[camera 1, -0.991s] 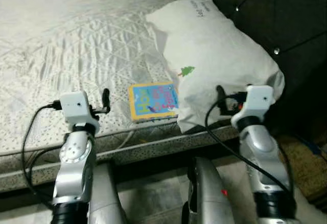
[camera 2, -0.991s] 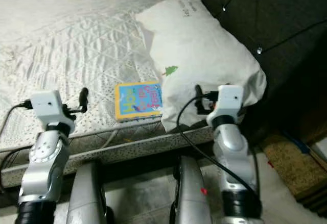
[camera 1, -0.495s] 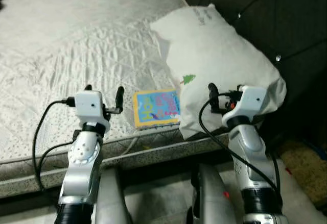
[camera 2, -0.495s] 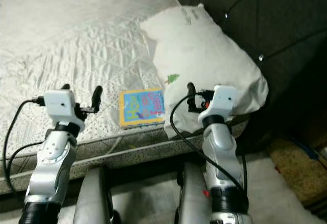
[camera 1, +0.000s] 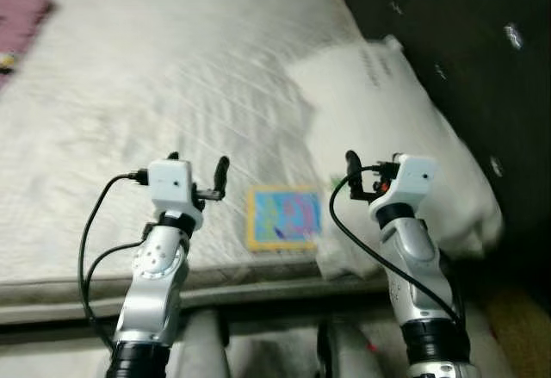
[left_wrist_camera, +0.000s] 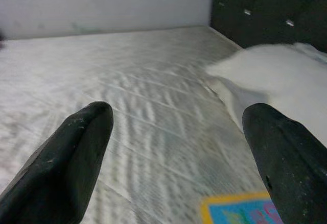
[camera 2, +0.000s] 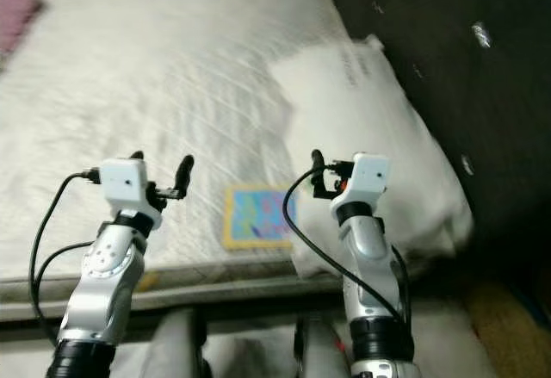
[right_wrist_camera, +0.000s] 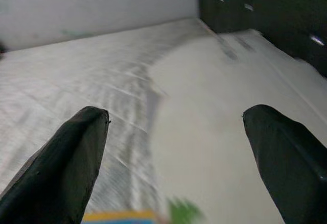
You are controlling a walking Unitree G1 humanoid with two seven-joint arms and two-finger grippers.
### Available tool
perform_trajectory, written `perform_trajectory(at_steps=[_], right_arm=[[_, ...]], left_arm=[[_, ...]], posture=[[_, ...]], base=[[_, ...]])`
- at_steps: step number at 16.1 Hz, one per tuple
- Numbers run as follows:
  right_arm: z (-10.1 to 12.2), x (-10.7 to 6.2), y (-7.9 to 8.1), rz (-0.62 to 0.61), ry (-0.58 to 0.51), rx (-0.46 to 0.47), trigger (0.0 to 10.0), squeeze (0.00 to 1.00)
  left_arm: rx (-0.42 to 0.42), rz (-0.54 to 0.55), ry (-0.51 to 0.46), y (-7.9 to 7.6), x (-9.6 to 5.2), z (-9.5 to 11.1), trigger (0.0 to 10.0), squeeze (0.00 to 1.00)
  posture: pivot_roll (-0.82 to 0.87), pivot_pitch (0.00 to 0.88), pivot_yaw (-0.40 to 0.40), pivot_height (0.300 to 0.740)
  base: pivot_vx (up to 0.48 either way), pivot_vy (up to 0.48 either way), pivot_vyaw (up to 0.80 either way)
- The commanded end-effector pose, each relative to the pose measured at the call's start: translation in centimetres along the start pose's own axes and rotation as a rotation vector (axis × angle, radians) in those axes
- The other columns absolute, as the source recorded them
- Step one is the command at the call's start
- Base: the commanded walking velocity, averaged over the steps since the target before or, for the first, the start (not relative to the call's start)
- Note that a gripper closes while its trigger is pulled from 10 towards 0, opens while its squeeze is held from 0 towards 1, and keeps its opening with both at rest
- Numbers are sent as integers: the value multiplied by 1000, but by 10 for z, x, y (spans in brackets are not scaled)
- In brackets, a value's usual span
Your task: Clean up the room
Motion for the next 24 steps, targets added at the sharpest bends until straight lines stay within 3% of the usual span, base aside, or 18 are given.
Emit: perform_trajectory(at_steps=[1,5,9,11,14,18,21,24], right_arm=[[5,2,5,15,-18,-5,10000,0],[3,-10,-9,-35,-9,-21,10000,0],[6,-11,-15,-63,-15,-43,10000,0],[16,-8,-18,-82,-29,-89,10000,0],[16,-10,-19,-111,-29,-70,10000,0],[3,-20,-18,-133,-7,-44,10000,0],[4,-15,-19,-129,2,-55,10000,0],[6,-14,-19,-131,-3,-55,10000,0]], left_arm=[[1,12,45,1,-1,-10,10000,0],[-9,-23,71,-7,-4,-11,10000,0],[-28,-18,83,-3,-5,-13,10000,0],[22,-62,29,-8,3,3,10000,0],[26,-94,0,-13,4,14,10000,0],[8,-113,34,-19,-9,6,10000,0],[2,-78,37,-10,-5,6,10000,0],[-22,-85,36,-12,-6,8,10000,0]], posture=[[-14,0,24,740],[-20,0,18,740],[-28,0,7,740],[-14,0,-32,740],[-17,0,-6,740],[-23,0,19,740],[-18,0,9,740],[-18,0,10,740]], base=[[0,0,0],[0,0,0],[0,0,0],[0,0,0],[0,0,0],[0,-388,0],[0,-480,0],[0,-320,0]])
Point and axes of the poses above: a point about 5 cm out from each wrist's last joint towards the gripper, its own x axis pointing out of the wrist towards the gripper, its own z axis along the axis of the wrist's last joint, y = z × x, the point moved 5 cm from there along x, pointing out of the wrist towards the gripper, and after that the axes turned 11 degrees about x, right-handed, at the moved point
